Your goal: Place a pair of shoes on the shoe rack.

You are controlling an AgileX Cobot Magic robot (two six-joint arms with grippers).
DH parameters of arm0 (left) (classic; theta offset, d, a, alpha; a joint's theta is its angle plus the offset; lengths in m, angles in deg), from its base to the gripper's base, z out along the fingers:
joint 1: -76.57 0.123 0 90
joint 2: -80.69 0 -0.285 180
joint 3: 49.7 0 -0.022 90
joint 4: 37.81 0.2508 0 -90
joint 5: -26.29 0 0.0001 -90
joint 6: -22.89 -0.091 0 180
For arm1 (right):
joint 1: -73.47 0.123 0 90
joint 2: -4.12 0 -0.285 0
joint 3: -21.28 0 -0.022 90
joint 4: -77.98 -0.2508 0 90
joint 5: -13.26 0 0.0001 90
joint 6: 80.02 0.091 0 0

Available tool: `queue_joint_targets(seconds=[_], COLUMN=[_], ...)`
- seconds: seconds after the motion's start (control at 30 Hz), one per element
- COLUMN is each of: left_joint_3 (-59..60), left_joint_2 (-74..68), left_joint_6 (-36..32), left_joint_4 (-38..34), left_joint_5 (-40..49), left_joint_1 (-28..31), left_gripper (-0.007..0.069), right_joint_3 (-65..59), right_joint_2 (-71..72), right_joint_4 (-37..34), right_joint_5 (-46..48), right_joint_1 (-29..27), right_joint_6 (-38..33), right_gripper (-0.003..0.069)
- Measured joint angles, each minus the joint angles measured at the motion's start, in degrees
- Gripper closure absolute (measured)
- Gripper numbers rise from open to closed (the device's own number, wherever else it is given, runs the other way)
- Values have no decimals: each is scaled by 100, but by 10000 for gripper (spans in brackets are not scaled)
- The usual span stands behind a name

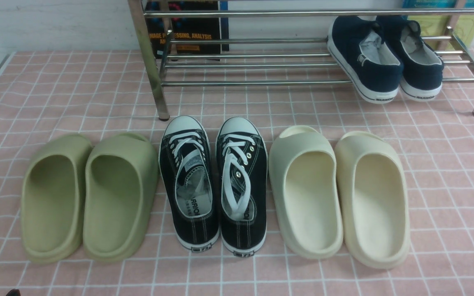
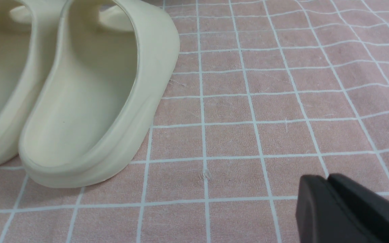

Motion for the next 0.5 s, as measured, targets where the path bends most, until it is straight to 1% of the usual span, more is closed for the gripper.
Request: queue_joint_targets(seconds=[0.23, 0.37, 0.43, 0.5], left_joint_3=[0, 0, 0, 0], left_joint_2=[0, 0, 0, 0], left_joint_6=[0, 0, 0, 0], left_joint_4=[0, 0, 0, 0], left_joint_5=[0, 0, 0, 0], left_joint_1=[0, 0, 0, 0], left_gripper=[384, 384, 384, 384], right_joint_3=[0, 0, 0, 0], right_joint_2=[0, 0, 0, 0], right_joint_4=[0, 0, 0, 0], right_joint_5=[0, -23, -60, -294], right_joint_1=[0, 0, 0, 0], right_joint_6=[6, 6, 11, 11], right_gripper=[609, 668, 676, 677])
